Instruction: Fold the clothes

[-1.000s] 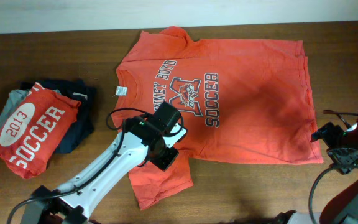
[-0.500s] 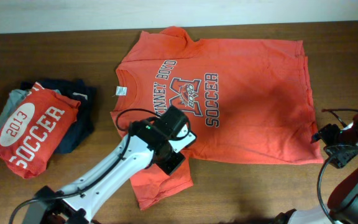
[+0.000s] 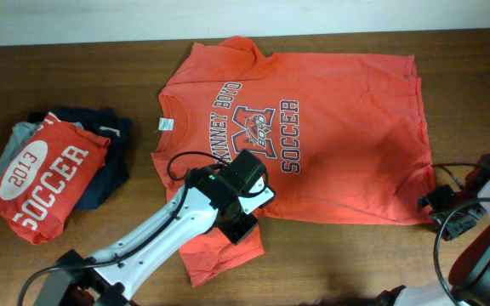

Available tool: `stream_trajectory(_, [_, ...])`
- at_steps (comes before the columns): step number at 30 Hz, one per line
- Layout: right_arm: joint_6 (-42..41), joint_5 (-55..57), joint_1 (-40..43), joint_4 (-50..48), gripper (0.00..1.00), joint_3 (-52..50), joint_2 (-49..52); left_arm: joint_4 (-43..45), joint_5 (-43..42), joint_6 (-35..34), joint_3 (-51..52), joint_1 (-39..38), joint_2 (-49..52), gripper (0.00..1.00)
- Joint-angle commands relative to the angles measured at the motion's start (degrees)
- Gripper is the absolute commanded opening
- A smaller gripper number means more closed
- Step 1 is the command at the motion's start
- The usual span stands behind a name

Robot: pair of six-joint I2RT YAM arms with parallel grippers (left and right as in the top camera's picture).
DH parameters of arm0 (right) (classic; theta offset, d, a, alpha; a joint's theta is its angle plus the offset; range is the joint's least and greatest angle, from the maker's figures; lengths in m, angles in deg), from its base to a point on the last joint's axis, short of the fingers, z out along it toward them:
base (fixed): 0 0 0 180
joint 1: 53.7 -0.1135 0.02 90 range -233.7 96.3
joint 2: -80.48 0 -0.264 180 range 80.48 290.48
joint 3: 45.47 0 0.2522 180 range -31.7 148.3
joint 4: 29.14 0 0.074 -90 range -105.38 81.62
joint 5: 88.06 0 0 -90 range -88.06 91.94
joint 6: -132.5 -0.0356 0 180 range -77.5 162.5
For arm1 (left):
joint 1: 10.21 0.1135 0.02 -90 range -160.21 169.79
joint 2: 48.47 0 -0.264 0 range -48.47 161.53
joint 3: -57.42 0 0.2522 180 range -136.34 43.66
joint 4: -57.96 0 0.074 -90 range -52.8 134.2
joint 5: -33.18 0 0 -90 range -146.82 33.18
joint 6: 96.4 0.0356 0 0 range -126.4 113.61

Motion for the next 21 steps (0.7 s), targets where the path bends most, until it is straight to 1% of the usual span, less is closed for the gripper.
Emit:
stream_trajectory(1, [-1.57, 0.15, -0.04, -2.45, 0.53, -2.78, 1.09, -0.22, -0.83, 1.18, -0.68, -0.17, 0.44, 0.48])
stream_trajectory(3, [-1.53, 0.24, -0.04, -2.45, 0.42, -2.75, 1.09, -0.46, -0.83, 1.18, -0.68, -0.17, 0.44, 0.48])
stream_trajectory(4, [-1.53, 0.22, -0.02, -2.45, 0.3, -2.71, 1.09, -0.63, -0.83, 1.18, -0.68, -0.17, 0.42, 0.48])
stream_trajectory(5, [-1.53, 0.22, -0.04, -2.4, 0.21, -2.6, 1.07, -0.68, -0.83, 1.18, -0.68, -0.17, 0.42, 0.48])
stream_trajectory(6, [-1.53, 0.17, -0.04, -2.16, 0.15, -2.38, 1.01, -0.7, -0.83, 1.18, -0.68, -0.17, 0.44, 0.48])
stream_trajectory(7, [-1.53, 0.2, -0.04, -1.73, 0.1, -2.21, 0.83, -0.74, -0.83, 1.18, -0.68, -0.17, 0.44, 0.48])
stream_trajectory(9, [-1.51, 0.2, -0.04, -0.5, 0.04, -1.86, 0.2, -0.87, -0.83, 1.18, -0.68, -0.17, 0.42, 0.48])
stream_trajectory(13, [-1.49, -0.04, -0.15, 2.56, 0.04, -0.17, -1.77, -1.03, -0.83, 1.18, -0.68, -0.17, 0.44, 0.48])
stream_trajectory(21, [-1.51, -0.52, -0.15, 7.15, 0.04, 3.06, -5.99, -1.07, -0.98, 3.52, -0.68, -0.2, 1.36, 0.49])
